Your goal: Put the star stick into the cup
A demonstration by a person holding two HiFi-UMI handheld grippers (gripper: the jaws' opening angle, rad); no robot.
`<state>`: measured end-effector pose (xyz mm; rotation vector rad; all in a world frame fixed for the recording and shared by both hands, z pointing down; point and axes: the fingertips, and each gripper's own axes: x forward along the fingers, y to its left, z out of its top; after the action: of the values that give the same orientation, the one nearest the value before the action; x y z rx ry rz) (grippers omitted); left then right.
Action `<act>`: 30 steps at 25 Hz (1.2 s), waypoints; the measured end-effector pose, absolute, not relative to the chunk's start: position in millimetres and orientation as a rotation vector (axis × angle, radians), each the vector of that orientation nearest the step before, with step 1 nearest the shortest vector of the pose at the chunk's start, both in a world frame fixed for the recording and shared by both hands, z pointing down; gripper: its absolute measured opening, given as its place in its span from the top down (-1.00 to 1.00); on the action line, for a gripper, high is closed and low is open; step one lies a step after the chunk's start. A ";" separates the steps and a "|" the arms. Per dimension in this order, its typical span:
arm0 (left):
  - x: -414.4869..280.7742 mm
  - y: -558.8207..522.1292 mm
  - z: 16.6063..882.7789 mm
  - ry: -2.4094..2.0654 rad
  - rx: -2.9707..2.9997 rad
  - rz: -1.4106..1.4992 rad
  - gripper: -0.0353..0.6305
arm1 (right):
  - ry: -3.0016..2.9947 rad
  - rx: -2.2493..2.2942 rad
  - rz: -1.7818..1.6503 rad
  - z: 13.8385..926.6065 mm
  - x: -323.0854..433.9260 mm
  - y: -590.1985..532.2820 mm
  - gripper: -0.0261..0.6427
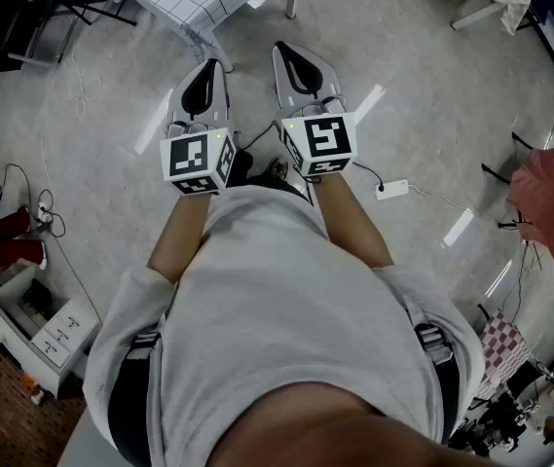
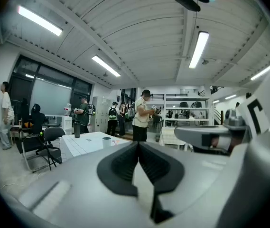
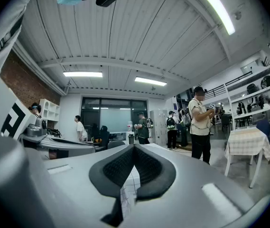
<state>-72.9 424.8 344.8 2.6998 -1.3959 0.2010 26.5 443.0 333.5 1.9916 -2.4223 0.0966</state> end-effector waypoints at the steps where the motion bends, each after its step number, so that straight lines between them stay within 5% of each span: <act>1: -73.2 422.2 346.3 -1.400 2.694 0.208 0.88 | -2.425 1.987 0.107 335.6 26.4 440.1 0.93; 30: -101.3 65.9 407.7 -1.186 2.571 0.298 0.88 | -2.189 1.714 0.456 419.3 23.0 98.9 0.93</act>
<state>-101.3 65.9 407.7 2.5715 -1.1861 0.2981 23.0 98.9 419.3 1.7140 -2.1888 0.4562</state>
